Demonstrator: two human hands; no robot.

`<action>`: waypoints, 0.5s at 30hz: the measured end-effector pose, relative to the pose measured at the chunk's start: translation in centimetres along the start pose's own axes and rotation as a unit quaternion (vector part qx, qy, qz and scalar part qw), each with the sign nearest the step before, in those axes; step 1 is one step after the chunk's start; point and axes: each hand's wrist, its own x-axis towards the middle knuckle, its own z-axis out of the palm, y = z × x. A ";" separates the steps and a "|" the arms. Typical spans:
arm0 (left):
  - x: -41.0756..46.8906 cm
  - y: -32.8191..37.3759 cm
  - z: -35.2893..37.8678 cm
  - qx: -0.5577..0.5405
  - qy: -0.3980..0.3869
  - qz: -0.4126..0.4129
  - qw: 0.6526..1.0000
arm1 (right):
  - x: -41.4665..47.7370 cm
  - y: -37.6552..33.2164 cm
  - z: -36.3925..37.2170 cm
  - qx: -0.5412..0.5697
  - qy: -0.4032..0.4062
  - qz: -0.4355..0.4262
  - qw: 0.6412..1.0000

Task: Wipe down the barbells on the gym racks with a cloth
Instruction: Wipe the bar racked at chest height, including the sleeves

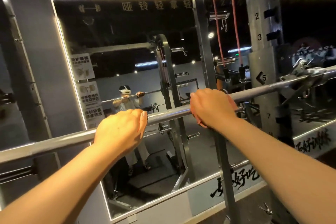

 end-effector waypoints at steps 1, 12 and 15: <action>-0.1 0.1 0.0 0.003 0.002 -0.001 1.000 | -0.4 -1.7 0.3 -0.010 0.021 0.001 1.000; -0.4 0.2 0.3 0.002 0.029 0.006 1.000 | -2.2 0.4 1.3 0.076 0.010 -0.094 0.993; -0.1 0.0 0.5 -0.003 0.032 0.010 0.999 | 1.2 0.2 0.1 0.033 -0.084 -0.047 0.995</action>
